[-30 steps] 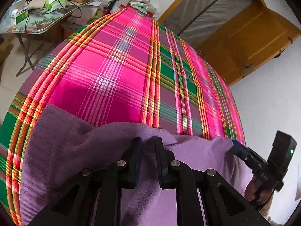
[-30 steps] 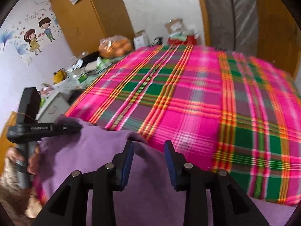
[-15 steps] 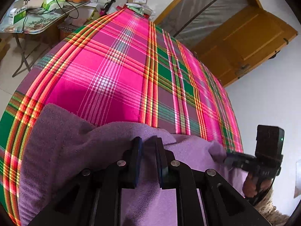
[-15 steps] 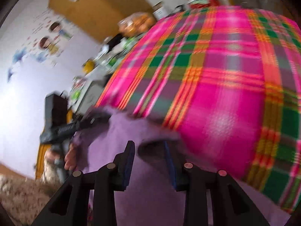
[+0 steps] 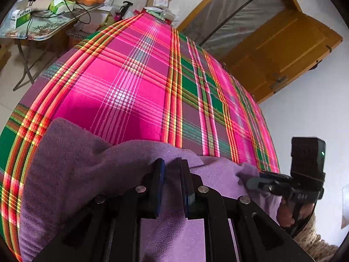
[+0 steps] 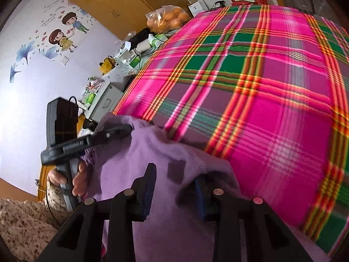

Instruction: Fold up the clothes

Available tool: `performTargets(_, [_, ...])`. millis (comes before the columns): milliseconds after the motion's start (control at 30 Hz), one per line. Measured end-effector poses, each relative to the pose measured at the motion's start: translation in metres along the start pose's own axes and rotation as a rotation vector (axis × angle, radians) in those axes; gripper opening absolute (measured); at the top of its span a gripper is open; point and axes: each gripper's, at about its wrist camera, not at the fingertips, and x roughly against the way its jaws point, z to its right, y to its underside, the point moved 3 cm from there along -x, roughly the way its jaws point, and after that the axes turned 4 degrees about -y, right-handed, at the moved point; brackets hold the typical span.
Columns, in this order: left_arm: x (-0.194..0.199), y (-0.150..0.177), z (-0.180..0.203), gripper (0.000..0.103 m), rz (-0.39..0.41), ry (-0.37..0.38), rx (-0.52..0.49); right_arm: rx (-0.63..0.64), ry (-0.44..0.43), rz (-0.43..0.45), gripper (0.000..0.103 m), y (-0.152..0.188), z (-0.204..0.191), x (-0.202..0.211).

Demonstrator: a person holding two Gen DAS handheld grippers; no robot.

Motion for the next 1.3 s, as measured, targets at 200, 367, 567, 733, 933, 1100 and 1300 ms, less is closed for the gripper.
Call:
performTargets(200, [0.0,0.001,0.001,0.014,0.008,0.009,-0.001,-0.146,-0.079,0.048,0.033,-0.015,0.023,0.001])
performTargets(367, [0.0,0.001,0.001,0.014,0.017,0.014,-0.015,-0.217,-0.115,0.112,0.013,-0.029,0.041,0.013])
performTargets(567, [0.001,0.001,-0.001,0.014,0.021,0.021,-0.018,-0.231,-0.1,0.079,0.01,-0.033,0.053,0.003])
performTargets(733, [0.002,0.001,-0.002,0.014,0.015,0.03,-0.017,-0.193,-0.02,0.064,0.01,-0.03,0.054,0.015])
performTargets(933, [0.004,0.0,-0.001,0.014,0.007,0.026,-0.019,-0.095,0.241,0.169,0.022,-0.019,0.052,0.066])
performTargets(1100, [0.007,-0.003,0.007,0.016,-0.008,-0.02,-0.045,0.002,0.368,0.214,0.022,0.013,0.051,0.098])
performTargets(1300, [0.01,-0.009,0.04,0.016,-0.005,-0.006,-0.127,0.08,0.407,0.16,0.024,0.035,0.051,0.092])
